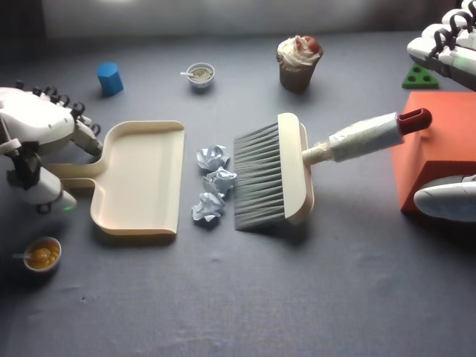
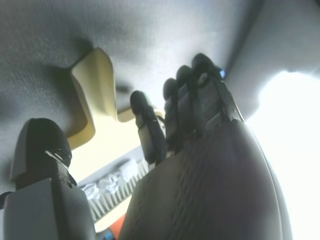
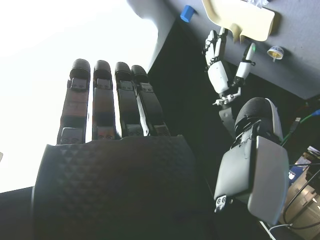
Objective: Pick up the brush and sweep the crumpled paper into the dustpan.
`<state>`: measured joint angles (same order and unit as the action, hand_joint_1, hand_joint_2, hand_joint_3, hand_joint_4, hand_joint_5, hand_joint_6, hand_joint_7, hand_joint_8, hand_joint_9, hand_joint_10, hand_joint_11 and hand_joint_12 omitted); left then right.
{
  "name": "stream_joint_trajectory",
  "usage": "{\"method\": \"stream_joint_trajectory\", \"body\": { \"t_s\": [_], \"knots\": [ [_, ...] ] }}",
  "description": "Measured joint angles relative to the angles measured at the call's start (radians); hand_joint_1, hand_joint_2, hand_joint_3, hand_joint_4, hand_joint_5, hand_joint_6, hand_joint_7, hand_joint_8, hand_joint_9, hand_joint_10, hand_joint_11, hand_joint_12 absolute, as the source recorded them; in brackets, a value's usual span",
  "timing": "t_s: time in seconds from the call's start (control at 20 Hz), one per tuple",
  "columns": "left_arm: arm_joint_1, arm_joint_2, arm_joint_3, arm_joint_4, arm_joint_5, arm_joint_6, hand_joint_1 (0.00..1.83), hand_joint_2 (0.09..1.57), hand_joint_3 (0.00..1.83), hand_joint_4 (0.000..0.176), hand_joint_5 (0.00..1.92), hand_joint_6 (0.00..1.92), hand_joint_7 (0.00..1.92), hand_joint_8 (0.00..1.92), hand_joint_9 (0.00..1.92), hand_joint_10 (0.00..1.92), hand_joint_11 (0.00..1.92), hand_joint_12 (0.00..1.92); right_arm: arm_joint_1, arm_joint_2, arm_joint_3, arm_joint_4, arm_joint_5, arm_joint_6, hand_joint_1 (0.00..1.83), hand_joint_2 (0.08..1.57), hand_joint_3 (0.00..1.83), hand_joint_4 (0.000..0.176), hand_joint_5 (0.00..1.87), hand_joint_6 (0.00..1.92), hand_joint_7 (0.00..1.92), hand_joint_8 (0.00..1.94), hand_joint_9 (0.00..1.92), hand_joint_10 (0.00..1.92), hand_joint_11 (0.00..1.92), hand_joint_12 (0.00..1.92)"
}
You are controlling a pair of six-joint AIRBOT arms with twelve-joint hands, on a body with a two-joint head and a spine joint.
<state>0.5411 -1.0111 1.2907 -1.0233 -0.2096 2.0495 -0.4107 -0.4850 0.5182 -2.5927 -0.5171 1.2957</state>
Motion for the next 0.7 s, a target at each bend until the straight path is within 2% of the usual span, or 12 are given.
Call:
{"method": "stream_joint_trajectory", "body": {
  "t_s": [0.05, 0.15, 0.3, 0.5, 0.55, 0.65, 0.7],
  "knots": [
    [0.000, -0.002, -0.007, -0.018, -0.012, 0.018, 0.86, 1.03, 0.00, 0.091, 0.55, 0.02, 0.28, 0.01, 0.21, 0.01, 0.13, 0.09, 0.000, 0.000, 0.000, -0.003, 0.000, 0.000, 0.00, 0.93, 0.01, 0.000, 0.13, 0.00, 0.13, 0.00, 0.12, 0.00, 0.13, 0.01],
    [0.002, -0.002, -0.016, -0.040, -0.029, 0.035, 0.88, 1.05, 0.00, 0.083, 0.59, 0.01, 0.29, 0.00, 0.22, 0.00, 0.13, 0.10, 0.000, -0.003, 0.000, -0.004, -0.001, 0.000, 0.00, 0.93, 0.00, 0.000, 0.16, 0.01, 0.16, 0.01, 0.15, 0.01, 0.15, 0.02],
    [0.014, -0.003, -0.034, -0.058, -0.061, 0.042, 0.86, 1.05, 0.00, 0.097, 0.59, 0.01, 0.29, 0.00, 0.22, 0.00, 0.13, 0.10, -0.004, -0.004, 0.000, -0.011, -0.005, 0.000, 0.00, 0.95, 0.01, 0.000, 0.13, 0.00, 0.13, 0.00, 0.13, 0.00, 0.14, 0.01],
    [0.026, -0.003, -0.045, -0.063, -0.093, 0.043, 0.85, 1.03, 0.00, 0.103, 0.59, 0.01, 0.30, 0.00, 0.23, 0.00, 0.15, 0.11, -0.004, -0.004, 0.000, -0.011, -0.008, 0.000, 0.00, 0.94, 0.00, 0.000, 0.12, 0.00, 0.13, 0.00, 0.12, 0.00, 0.13, 0.01],
    [0.027, -0.006, -0.045, -0.064, -0.098, 0.043, 0.86, 1.03, 0.00, 0.101, 0.59, 0.01, 0.29, 0.00, 0.23, 0.00, 0.14, 0.11, -0.004, -0.004, 0.000, -0.011, -0.009, 0.000, 0.00, 0.95, 0.01, 0.000, 0.12, 0.00, 0.12, 0.00, 0.12, 0.00, 0.13, 0.01],
    [0.029, -0.014, -0.044, -0.065, -0.114, 0.043, 0.88, 1.03, 0.00, 0.086, 0.60, 0.01, 0.29, 0.00, 0.22, 0.00, 0.14, 0.11, -0.004, -0.004, 0.000, -0.011, -0.008, 0.000, 0.00, 0.96, 0.01, 0.000, 0.11, 0.00, 0.12, 0.00, 0.11, 0.00, 0.12, 0.00],
    [0.029, -0.016, -0.045, -0.063, -0.117, 0.043, 0.88, 1.03, 0.00, 0.088, 0.60, 0.00, 0.29, 0.00, 0.22, 0.00, 0.12, 0.11, -0.004, -0.004, 0.000, -0.011, -0.009, 0.000, 0.00, 0.96, 0.01, 0.000, 0.11, 0.00, 0.12, 0.00, 0.11, 0.00, 0.13, 0.01]
  ]
}}
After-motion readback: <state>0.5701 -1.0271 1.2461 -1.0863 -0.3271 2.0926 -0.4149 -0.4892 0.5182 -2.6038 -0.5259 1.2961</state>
